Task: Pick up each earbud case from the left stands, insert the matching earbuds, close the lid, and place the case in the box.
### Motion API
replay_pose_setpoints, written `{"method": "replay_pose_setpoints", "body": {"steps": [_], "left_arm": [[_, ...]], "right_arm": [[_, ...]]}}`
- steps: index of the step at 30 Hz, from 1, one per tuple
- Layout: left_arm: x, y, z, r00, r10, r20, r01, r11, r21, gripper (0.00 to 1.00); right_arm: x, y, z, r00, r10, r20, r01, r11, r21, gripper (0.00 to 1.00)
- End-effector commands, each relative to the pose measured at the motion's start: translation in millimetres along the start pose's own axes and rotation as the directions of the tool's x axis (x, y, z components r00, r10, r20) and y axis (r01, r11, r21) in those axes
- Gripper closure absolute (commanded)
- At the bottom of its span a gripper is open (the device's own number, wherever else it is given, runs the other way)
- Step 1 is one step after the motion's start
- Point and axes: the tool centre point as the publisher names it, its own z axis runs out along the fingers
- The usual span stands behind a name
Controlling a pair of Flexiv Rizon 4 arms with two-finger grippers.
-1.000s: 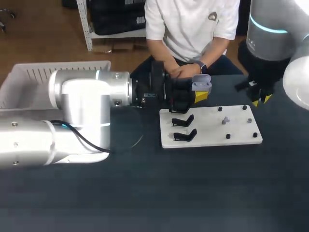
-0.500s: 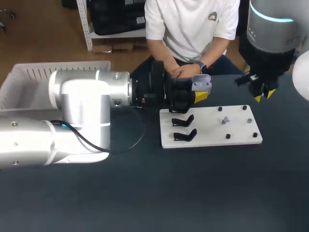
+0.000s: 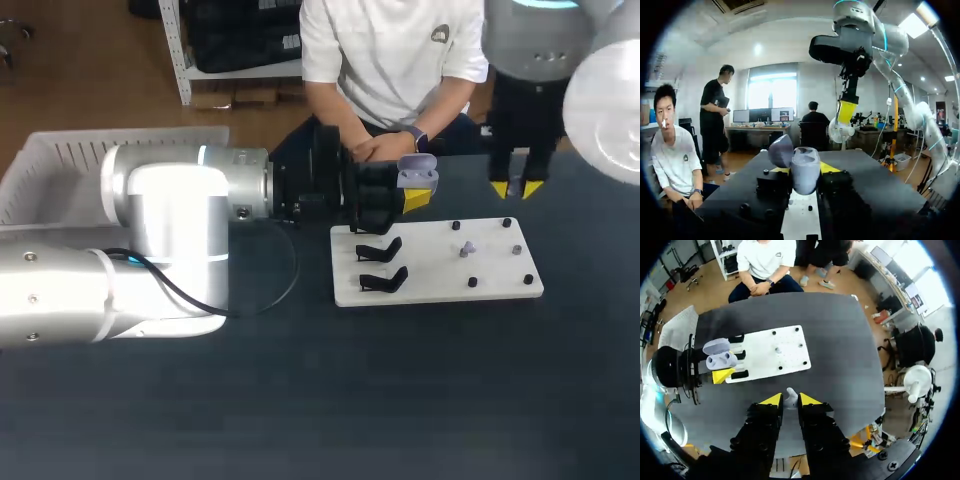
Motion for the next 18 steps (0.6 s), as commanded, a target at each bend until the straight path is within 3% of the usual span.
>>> {"method": "replay_pose_setpoints", "body": {"steps": [1,16,18], "left_arm": [[1.5,-0.5,0.6,1.000,0.004,0.007,-0.004,1.000,-0.005,1.00],[1.5,-0.5,0.6,1.000,0.004,0.007,-0.004,1.000,-0.005,1.00],[1.5,-0.5,0.6,1.000,0.004,0.007,-0.004,1.000,-0.005,1.00]], "right_arm": [[-1.7,8.4,-4.3,0.911,0.404,-0.080,-0.402,0.915,0.035,1.00],[-1.7,8.4,-4.3,0.911,0.404,-0.080,-0.402,0.915,0.035,1.00],[-7.5,16.6,-6.9,0.908,0.410,-0.081,-0.410,0.912,0.020,1.00]]}}
